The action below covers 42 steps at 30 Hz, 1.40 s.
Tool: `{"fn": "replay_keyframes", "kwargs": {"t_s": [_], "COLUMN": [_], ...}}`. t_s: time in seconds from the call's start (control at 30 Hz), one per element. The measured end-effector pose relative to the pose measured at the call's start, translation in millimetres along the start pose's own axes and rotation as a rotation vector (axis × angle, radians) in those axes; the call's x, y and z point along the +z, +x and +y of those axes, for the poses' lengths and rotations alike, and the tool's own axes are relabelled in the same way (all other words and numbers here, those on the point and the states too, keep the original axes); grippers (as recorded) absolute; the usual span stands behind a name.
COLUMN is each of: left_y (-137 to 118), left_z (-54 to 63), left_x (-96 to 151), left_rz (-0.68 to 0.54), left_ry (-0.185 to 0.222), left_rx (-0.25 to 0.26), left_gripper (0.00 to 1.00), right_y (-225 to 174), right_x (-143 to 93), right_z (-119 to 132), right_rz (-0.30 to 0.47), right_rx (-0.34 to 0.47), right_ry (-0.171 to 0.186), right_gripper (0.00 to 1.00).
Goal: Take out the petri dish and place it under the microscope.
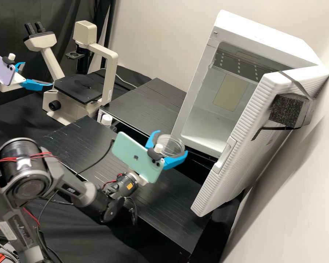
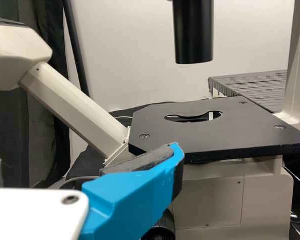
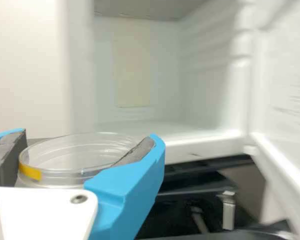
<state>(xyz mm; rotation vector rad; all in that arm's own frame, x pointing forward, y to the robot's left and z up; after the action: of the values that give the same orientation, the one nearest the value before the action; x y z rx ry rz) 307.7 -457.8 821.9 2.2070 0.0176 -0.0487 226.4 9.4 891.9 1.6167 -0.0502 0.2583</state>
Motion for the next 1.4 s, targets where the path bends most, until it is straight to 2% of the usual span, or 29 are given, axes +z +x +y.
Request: {"fn": "replay_keyframes", "kwargs": {"t_s": [0.1,0.27,0.37,0.53,0.73,0.97,1.17,1.3,1.4], "left_y": [0,0,0,0,0,0,0,0,0], "left_z": [0.0,0.0,0.0,0.0,0.0,0.0,0.0,0.0,0.0], "left_x": [0,0,0,0,0,0,0,0,0], "left_rz": [0.000,0.000,0.000,0.000,0.000,0.000,0.000,0.000,0.000], "left_ry": [0.000,0.000,0.000,0.000,0.000,0.000,0.000,0.000,0.000], "left_rx": [0.000,0.000,0.000,0.000,0.000,0.000,0.000,0.000,0.000], "left_gripper": [1.00,1.00,1.00,1.00,1.00,1.00,1.00,1.00,1.00], "right_y": [-6,-11,-13,-6,0,14,25,26,27], "right_x": [-24,-59,-75,-107,-147,-179,-190,-190,-190], "right_z": [-25,-63,-79,-94,-108,-136,-165,-170,-170], "right_rz": [0.101,0.254,0.312,0.377,0.425,0.449,0.413,0.403,0.395], "right_rx": [-0.095,-0.237,-0.276,-0.280,-0.290,-0.310,-0.364,-0.380,-0.384], "right_ry": [0.011,-0.007,-0.006,0.003,0.005,-0.068,-0.107,-0.124,-0.122], "right_gripper": [0.00,0.00,0.00,0.00,0.00,0.00,0.00,0.00,0.00]}}
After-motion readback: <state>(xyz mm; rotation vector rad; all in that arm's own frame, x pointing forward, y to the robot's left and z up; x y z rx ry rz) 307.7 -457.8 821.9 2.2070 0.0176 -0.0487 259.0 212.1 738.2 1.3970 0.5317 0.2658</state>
